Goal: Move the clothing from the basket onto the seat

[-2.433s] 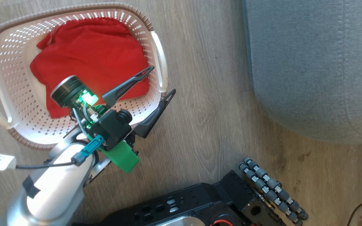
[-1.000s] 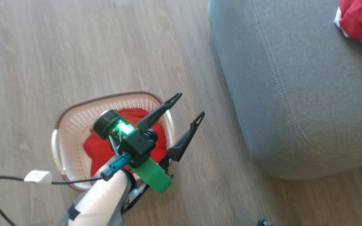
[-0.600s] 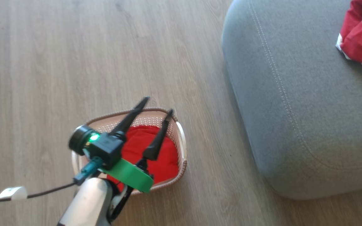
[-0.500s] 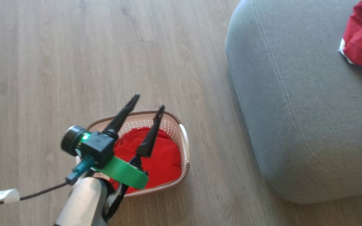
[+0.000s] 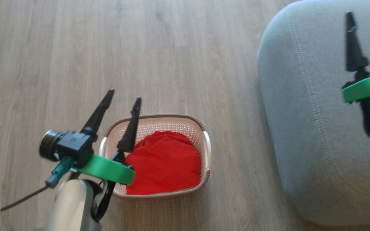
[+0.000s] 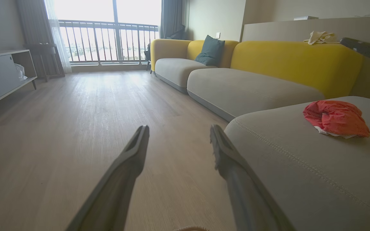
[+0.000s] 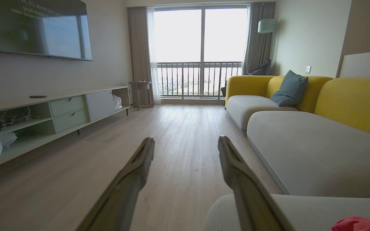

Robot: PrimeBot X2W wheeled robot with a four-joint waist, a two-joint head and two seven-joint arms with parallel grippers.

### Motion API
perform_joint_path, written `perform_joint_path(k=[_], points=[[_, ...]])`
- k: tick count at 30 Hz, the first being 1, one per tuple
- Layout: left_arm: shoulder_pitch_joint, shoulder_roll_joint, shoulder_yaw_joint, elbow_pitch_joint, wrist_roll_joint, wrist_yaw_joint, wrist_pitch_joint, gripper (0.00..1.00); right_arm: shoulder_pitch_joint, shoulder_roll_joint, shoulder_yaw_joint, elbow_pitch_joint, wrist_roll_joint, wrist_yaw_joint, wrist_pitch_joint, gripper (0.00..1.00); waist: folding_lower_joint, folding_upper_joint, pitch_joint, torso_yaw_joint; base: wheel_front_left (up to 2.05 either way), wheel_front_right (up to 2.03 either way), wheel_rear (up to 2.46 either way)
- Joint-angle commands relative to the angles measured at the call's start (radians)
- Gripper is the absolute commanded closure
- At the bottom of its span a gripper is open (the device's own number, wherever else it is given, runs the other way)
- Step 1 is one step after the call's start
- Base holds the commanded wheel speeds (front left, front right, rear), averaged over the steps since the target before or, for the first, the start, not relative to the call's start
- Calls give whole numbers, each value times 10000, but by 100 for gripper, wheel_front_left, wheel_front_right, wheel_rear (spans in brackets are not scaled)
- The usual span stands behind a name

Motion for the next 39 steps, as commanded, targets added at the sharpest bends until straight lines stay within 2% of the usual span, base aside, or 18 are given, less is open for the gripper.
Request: perform_joint_path(k=[1,6,11,19,26,39], points=[[-27,5,468,-332,89,43,-51,0,206,-81,253,-573,-1,-2,-88,0,1,0,33,111,0,0,0],[15,-1,518,-184,-80,498,-51,0,1255,234,687,-1775,-66,-2,-88,0,1,0,68,405,0,0,0],[69,-3,508,20,5,932,-51,0,2297,689,996,-2285,-211,-2,-89,0,1,0,46,605,0,0,0],[312,-4,578,330,-182,1488,-51,0,3773,2157,631,-2487,-558,-2,-89,0,1,0,-19,625,0,0,0],[425,-4,594,499,-269,1655,-51,0,4204,2709,132,-2491,-1231,-2,-89,0,1,0,32,554,0,0,0],[504,-4,668,586,-350,1753,-51,0,4250,2858,-17,-2610,-1751,-2,-89,0,1,0,93,529,0,0,0]])
